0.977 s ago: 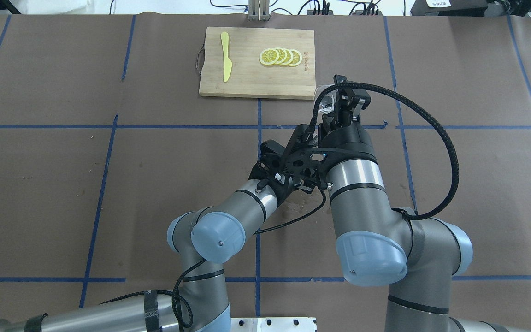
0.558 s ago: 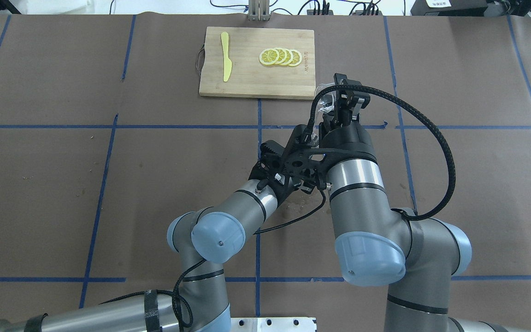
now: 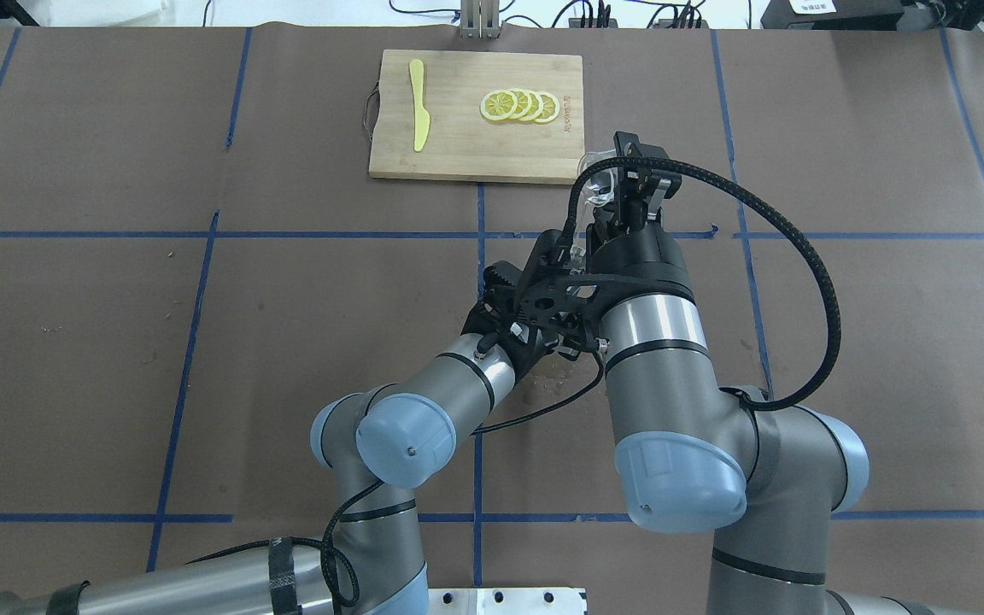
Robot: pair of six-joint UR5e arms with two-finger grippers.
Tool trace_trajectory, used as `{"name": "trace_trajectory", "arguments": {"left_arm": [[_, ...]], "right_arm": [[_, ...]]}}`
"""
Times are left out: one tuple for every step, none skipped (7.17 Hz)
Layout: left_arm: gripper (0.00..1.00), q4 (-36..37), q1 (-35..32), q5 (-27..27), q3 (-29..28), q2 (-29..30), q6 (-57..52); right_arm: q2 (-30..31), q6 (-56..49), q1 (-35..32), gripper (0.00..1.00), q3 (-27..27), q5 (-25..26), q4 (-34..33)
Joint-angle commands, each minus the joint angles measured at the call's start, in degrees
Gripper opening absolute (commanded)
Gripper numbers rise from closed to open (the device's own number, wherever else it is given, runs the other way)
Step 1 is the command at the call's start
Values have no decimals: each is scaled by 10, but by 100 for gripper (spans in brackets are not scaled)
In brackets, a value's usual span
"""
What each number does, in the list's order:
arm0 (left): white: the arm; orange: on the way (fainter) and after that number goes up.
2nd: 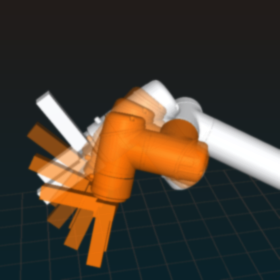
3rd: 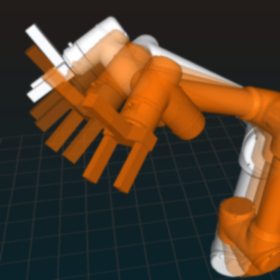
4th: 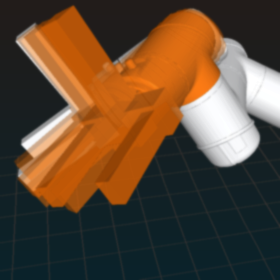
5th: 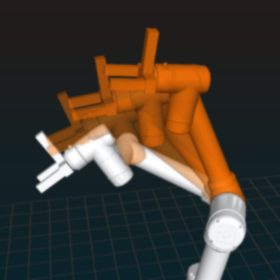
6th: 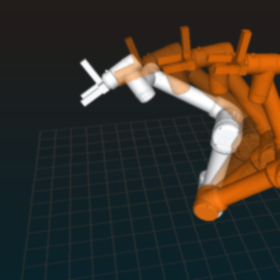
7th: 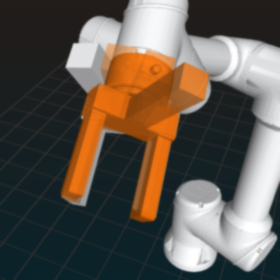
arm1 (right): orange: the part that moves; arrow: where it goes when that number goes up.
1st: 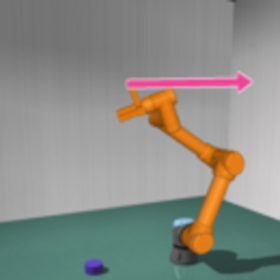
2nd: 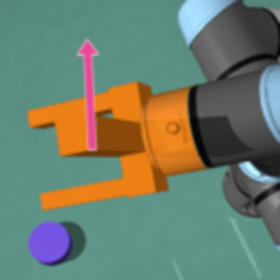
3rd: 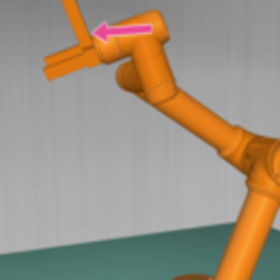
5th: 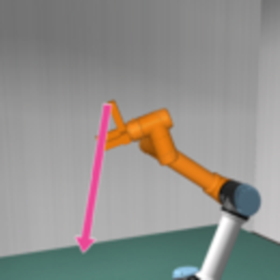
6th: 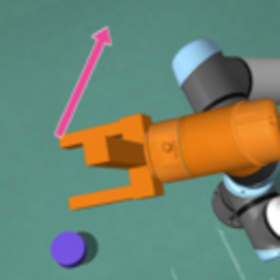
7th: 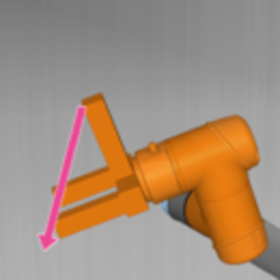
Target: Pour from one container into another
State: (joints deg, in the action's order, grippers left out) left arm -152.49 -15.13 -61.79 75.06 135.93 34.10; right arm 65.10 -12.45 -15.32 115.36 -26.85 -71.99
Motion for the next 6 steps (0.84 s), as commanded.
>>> {"name": "trace_trajectory", "arguments": {"left_arm": [[0, 0, 0, 0, 0, 0, 0], [0, 0, -1, 0, 1, 0, 0], [0, 0, -1, 0, 2, 0, 0], [0, 0, -1, 1, 3, 0, 0], [0, -1, -1, 1, 3, 0, 0], [0, -3, -1, 1, 4, -2, 0]], "right_arm": [[-1, 6, 5, 0, 1, 1, 3], [-1, 9, 9, 0, 1, 3, 7], [-1, 29, 11, 0, 1, 3, 8], [-1, 46, 11, 0, 2, 2, 9], [-6, 74, 11, 0, 4, 1, 9], [-8, 94, 9, 0, 13, 0, 9]]}}
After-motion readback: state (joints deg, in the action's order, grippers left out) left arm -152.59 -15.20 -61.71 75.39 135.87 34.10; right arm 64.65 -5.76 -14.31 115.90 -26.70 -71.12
